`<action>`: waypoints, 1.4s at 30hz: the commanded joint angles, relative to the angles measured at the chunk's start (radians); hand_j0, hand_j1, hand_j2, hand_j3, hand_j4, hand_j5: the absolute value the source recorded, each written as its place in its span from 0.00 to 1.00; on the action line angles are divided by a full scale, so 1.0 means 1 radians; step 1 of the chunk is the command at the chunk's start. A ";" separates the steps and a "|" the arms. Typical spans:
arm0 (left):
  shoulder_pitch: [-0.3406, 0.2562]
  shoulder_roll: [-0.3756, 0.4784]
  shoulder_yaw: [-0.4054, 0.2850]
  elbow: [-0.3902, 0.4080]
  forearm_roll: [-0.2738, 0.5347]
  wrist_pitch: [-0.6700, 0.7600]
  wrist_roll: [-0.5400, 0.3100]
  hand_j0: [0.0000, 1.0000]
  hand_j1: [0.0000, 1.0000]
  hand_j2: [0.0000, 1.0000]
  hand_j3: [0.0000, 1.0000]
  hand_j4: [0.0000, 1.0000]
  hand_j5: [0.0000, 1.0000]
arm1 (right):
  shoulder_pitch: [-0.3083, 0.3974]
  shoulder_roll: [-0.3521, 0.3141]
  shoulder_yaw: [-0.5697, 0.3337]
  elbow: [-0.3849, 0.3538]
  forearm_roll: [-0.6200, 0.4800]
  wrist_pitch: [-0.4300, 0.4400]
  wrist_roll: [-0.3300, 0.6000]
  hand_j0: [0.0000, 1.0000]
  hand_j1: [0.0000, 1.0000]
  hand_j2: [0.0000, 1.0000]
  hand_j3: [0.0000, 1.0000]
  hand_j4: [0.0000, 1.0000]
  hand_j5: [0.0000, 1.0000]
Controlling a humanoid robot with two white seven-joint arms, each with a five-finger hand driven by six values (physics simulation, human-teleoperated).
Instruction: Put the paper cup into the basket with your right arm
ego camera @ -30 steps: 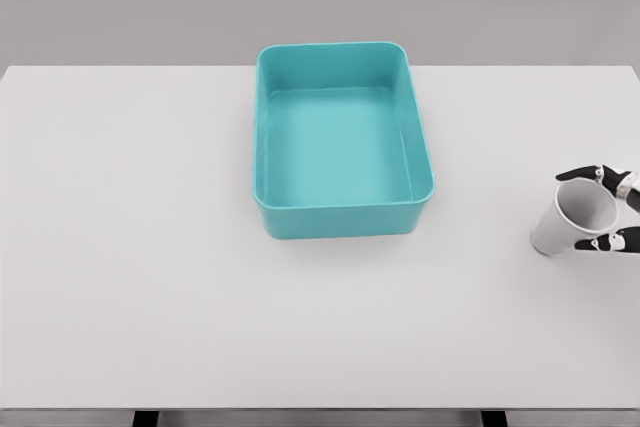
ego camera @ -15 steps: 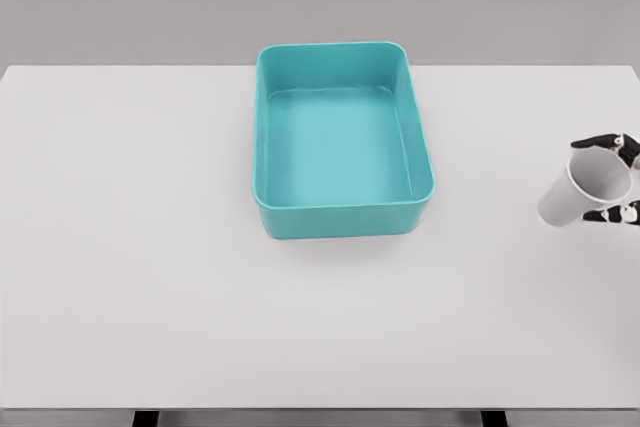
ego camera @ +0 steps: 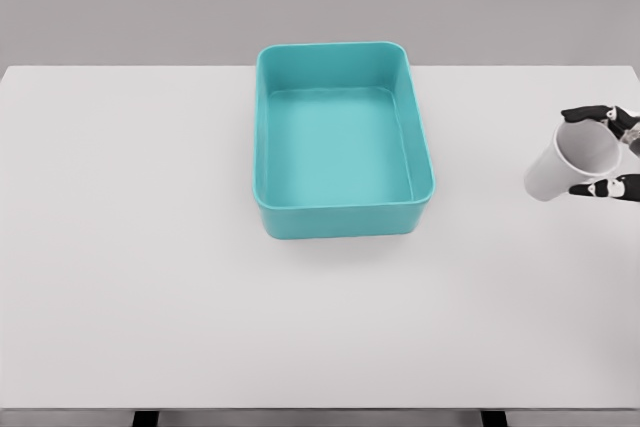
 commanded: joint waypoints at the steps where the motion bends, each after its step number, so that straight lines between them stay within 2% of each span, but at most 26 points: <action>1: 0.000 0.000 0.000 0.000 0.001 0.000 0.000 1.00 1.00 1.00 1.00 1.00 1.00 | 0.000 0.012 0.000 -0.002 -0.008 0.002 0.000 0.72 0.72 0.72 0.72 0.72 0.72; 20: 0.000 0.000 0.000 0.000 0.000 0.000 0.000 1.00 1.00 1.00 1.00 1.00 1.00 | -0.104 0.116 0.017 -0.002 0.009 0.008 0.000 0.72 0.72 0.72 0.72 0.72 0.72; 32: 0.000 0.000 0.000 0.000 0.000 0.000 0.000 1.00 1.00 1.00 1.00 1.00 1.00 | -0.203 0.177 0.068 -0.005 0.030 0.076 0.000 0.72 0.72 0.72 0.72 0.72 0.72; 42: 0.000 0.000 0.000 0.000 0.001 0.000 0.000 1.00 1.00 1.00 1.00 1.00 1.00 | -0.249 0.210 0.097 -0.008 0.033 0.093 0.000 0.72 0.72 0.72 0.72 0.72 0.72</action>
